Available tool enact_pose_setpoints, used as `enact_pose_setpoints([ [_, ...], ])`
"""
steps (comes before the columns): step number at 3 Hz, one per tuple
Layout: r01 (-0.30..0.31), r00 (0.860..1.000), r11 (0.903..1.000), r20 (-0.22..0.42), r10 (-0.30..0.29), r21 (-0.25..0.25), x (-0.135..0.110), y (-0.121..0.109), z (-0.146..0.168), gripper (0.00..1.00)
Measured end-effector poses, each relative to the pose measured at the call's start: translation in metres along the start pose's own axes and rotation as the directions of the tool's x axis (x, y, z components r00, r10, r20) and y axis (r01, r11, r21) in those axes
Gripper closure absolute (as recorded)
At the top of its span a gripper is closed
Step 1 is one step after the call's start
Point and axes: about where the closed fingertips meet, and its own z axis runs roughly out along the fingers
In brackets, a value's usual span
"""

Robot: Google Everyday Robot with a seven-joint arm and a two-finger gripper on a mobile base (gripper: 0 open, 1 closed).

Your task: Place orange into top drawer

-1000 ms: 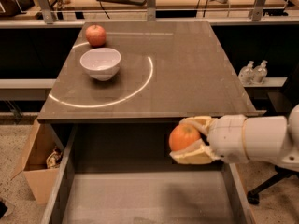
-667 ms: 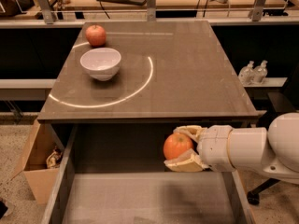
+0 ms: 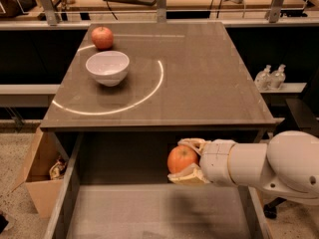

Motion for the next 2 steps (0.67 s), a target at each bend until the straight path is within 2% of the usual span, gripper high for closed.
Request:
enact_pose_setpoints([
  [1,0.021,0.999,0.9997,-0.031,-0.02,0.015,0.003,0.005,0.014,1.0],
  [2,0.068,0.996,0.9976,-0.056,-0.067,0.017,0.011,0.02,0.044,1.0],
])
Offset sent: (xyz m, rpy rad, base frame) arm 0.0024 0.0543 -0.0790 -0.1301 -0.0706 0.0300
